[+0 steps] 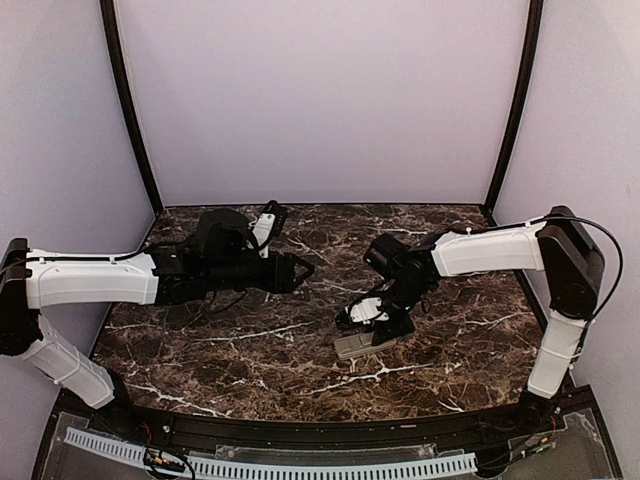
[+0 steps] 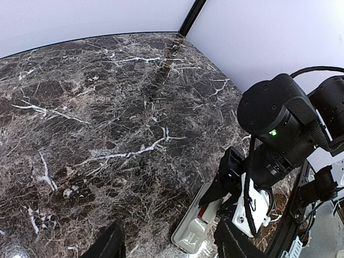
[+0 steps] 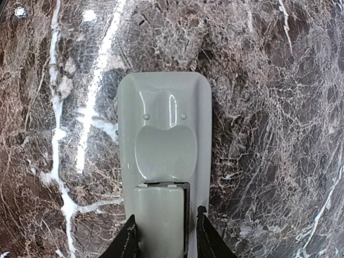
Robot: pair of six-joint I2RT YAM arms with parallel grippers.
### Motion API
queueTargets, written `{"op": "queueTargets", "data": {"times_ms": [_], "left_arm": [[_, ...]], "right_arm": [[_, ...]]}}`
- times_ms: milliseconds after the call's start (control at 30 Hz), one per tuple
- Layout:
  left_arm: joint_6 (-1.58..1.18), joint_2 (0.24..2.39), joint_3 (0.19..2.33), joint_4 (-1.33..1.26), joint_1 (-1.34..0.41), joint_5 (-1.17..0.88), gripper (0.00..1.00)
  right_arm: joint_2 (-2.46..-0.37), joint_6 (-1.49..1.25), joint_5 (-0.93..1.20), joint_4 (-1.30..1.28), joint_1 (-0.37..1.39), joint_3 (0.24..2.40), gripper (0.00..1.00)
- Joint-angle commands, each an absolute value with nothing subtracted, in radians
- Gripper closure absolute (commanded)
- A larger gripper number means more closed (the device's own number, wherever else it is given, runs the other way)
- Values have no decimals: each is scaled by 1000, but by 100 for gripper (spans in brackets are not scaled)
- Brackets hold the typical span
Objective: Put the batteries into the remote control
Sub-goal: Load the battery cover onto the remote control without the battery cover.
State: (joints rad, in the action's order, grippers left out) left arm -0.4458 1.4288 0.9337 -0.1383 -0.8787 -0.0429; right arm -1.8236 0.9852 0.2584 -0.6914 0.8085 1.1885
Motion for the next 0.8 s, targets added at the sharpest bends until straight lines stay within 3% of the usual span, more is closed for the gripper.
{"op": "queueTargets", "data": {"times_ms": [0, 767], "left_arm": [[-428, 1422, 937, -123, -871, -52, 42], [-417, 1423, 945, -121, -870, -52, 42]], "right_arm": [[-1837, 983, 281, -712, 794, 1217, 66], [-1795, 994, 300, -736, 789, 1205, 67]]}}
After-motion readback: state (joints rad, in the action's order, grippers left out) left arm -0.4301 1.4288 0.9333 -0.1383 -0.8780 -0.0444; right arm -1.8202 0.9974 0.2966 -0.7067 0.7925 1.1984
